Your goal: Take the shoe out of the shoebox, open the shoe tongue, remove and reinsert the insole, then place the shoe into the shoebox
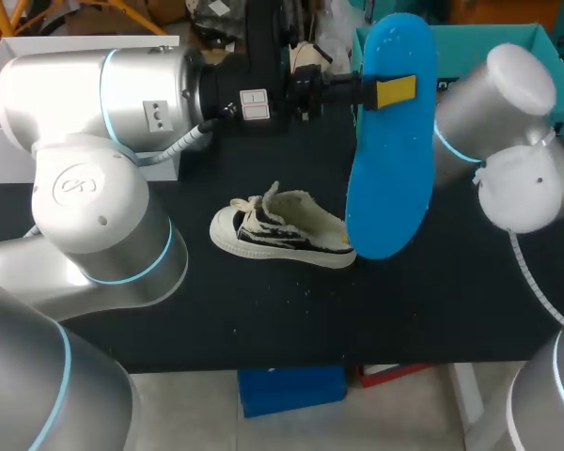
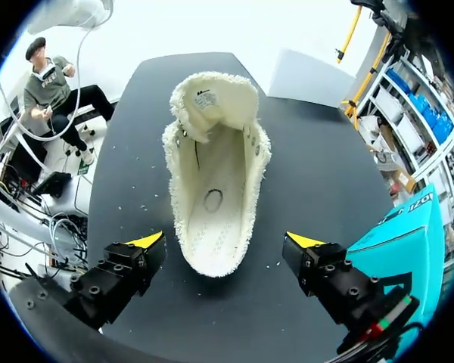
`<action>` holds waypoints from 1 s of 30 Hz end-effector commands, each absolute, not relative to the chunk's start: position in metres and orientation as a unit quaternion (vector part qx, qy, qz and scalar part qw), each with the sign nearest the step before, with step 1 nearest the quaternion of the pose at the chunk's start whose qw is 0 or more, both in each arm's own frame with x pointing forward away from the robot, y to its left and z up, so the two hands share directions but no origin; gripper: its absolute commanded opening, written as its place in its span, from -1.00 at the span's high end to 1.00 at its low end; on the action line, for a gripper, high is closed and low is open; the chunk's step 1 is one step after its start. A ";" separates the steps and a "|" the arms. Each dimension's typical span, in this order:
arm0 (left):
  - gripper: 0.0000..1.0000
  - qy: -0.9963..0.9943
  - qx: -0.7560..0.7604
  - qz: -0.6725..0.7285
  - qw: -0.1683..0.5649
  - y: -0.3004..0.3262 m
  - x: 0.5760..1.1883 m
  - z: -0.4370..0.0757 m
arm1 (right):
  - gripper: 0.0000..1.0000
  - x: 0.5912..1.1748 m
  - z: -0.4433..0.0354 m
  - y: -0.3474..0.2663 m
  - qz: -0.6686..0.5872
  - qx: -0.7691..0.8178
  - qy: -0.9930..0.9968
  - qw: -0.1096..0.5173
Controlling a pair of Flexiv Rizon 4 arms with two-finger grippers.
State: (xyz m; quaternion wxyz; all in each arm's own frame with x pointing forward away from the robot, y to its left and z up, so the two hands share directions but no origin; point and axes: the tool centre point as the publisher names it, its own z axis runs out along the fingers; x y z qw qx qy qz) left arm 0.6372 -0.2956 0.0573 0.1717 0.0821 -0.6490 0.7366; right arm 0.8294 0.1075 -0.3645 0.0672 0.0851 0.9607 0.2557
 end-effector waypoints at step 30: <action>1.00 -0.650 0.084 0.736 0.171 -0.297 0.636 0.058 | -1.00 0.833 -0.390 0.093 0.519 0.086 0.848 0.071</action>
